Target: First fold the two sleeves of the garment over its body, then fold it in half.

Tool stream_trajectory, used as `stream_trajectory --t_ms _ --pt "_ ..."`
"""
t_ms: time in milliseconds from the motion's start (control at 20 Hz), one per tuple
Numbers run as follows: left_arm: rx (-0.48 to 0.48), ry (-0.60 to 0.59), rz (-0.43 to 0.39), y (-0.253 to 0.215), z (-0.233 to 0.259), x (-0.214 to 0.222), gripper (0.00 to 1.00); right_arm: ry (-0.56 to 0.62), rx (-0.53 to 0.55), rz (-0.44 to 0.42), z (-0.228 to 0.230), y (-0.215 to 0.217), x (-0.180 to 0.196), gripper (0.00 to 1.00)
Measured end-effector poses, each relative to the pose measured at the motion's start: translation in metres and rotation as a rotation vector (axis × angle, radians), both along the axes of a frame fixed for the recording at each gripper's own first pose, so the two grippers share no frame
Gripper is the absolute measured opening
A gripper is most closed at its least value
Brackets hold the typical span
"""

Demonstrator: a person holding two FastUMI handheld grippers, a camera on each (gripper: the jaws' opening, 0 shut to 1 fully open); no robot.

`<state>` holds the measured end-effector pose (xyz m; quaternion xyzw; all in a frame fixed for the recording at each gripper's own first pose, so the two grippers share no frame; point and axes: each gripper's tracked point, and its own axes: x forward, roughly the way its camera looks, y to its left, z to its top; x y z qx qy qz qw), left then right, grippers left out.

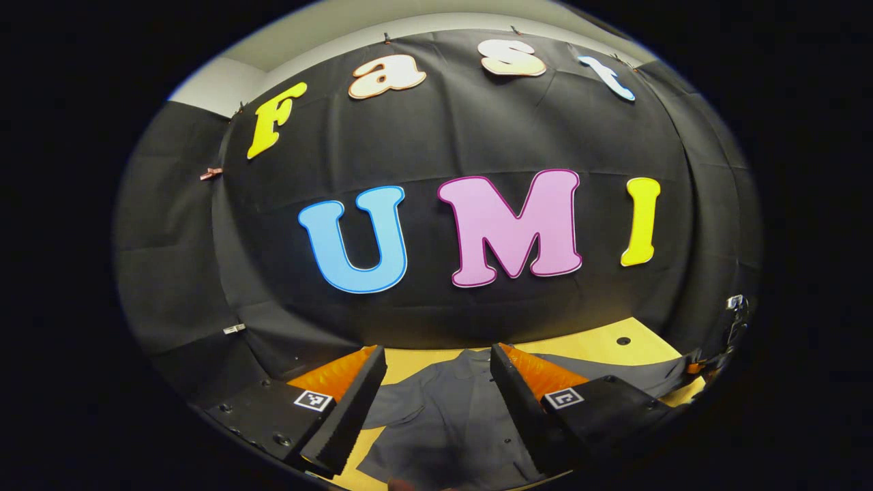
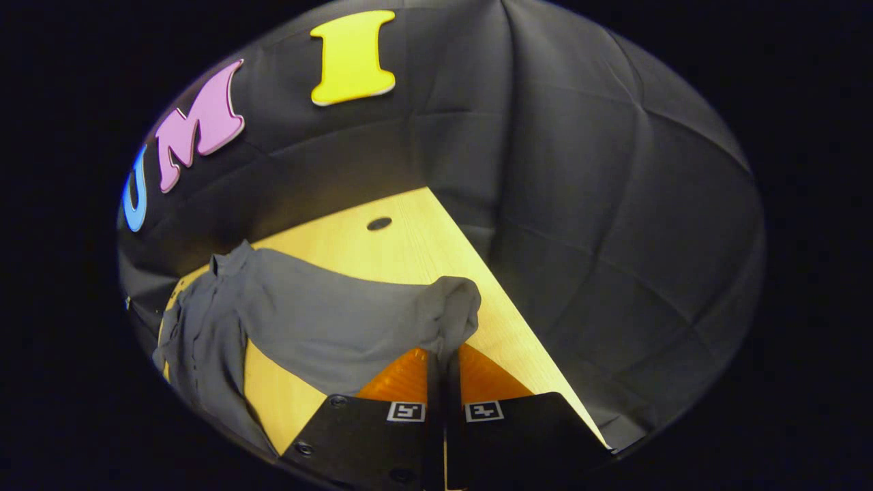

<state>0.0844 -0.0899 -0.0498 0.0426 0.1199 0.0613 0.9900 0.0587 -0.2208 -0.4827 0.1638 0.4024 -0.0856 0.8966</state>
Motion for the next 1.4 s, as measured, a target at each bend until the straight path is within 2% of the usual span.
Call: stream_trajectory --t_ms 200,400,550,1050,1400 --pt "-0.036 -0.015 -0.022 0.034 -0.005 0.003 0.97 -0.125 -0.037 -0.003 0.084 0.015 0.011 0.07" --pt "-0.077 -0.018 -0.017 0.078 -0.014 0.002 0.97 -0.215 -0.073 0.023 0.15 0.059 0.026 0.07" --pt "-0.069 -0.035 -0.02 0.115 -0.017 0.0 0.97 -0.267 -0.073 0.028 0.182 0.102 0.038 0.06" --pt "-0.075 -0.063 -0.062 0.206 -0.041 0.012 0.97 -0.387 -0.036 0.118 0.263 0.256 0.064 0.06" --pt "-0.117 -0.037 -0.082 0.253 -0.076 0.018 0.97 -0.416 0.019 0.237 0.277 0.378 0.073 0.06"
